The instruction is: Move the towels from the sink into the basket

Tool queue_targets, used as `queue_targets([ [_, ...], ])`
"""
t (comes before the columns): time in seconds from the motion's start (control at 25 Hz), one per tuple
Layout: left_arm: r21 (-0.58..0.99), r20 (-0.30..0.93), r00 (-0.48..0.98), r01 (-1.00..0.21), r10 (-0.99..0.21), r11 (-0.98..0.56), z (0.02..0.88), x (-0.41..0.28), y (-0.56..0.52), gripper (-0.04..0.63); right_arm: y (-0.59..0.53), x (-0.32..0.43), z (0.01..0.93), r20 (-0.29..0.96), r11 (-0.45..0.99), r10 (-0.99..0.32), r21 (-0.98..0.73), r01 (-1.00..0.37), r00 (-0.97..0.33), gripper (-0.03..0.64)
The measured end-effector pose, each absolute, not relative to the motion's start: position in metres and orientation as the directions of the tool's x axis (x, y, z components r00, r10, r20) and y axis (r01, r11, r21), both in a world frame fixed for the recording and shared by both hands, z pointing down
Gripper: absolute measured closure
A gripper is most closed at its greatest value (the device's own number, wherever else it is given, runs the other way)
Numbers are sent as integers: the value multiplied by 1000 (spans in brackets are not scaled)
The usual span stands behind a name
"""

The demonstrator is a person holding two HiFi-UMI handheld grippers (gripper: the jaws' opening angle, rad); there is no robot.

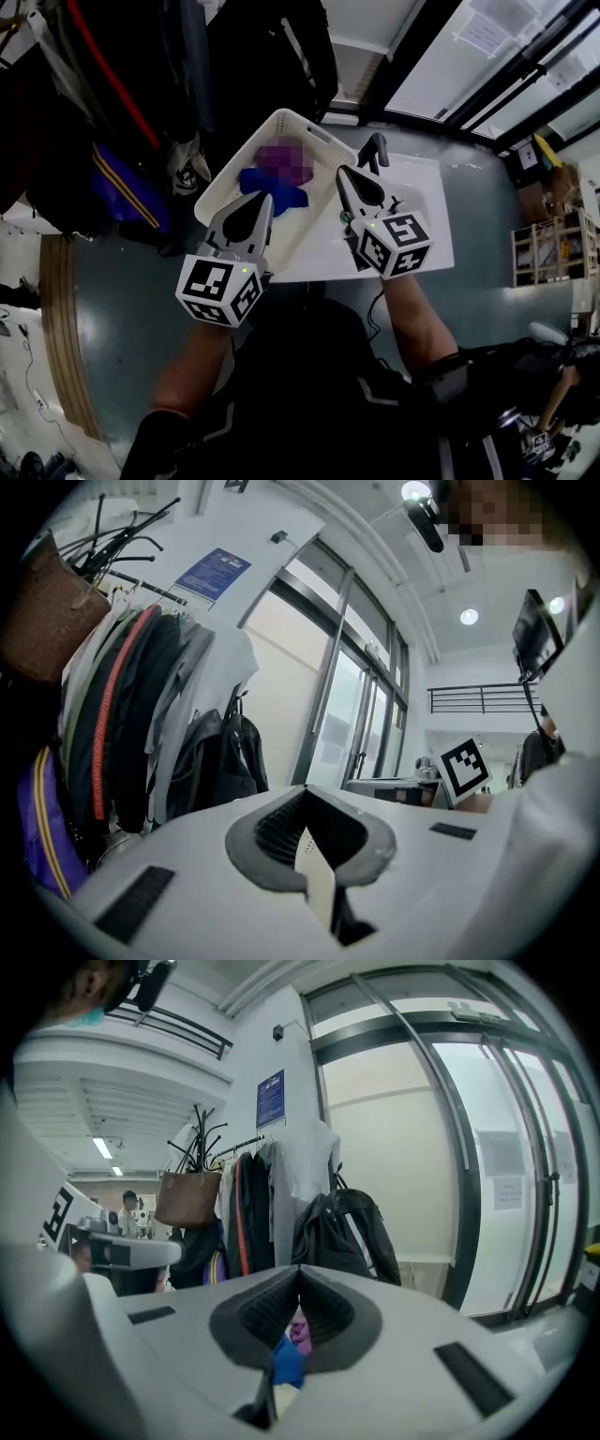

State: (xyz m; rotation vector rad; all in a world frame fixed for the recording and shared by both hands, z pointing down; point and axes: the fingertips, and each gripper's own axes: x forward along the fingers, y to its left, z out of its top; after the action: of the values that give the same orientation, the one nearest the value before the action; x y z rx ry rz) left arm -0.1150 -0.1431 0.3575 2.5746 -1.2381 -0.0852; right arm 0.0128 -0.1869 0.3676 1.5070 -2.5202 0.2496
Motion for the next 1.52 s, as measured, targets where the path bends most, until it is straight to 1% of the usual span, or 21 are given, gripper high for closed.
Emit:
queue_targets([
  [0.2, 260, 73, 666, -731, -742, -631, 354, -90, -138, 592, -178, 38, 358, 224, 447, -867, -39, -894, -444, 609],
  [0.4, 227, 85, 667, -736, -740, -638, 348, -55, -142, 592, -177, 85, 348, 190, 411, -890, -60, -910, -415, 609],
  [0.64, 231, 88, 684, -721, -724, -653, 343, -9, -143, 592, -174, 140, 339, 167, 386, -911, 23, -922, -377, 609],
  [0.84, 213, 70, 680, -725, -730, -655, 334, 19, -148, 592, -169, 176, 336, 153, 368, -919, 3, -930, -364, 609],
  [1.08, 202, 59, 698, -708, -713, -676, 328, 49, -150, 592, -168, 196, 338, 150, 373, -917, -14, -928, -371, 609],
  [1.52, 175, 64, 716, -694, -695, -699, 326, 67, -151, 593, -168, 203, 338, 152, 378, -914, -17, -926, -376, 609],
])
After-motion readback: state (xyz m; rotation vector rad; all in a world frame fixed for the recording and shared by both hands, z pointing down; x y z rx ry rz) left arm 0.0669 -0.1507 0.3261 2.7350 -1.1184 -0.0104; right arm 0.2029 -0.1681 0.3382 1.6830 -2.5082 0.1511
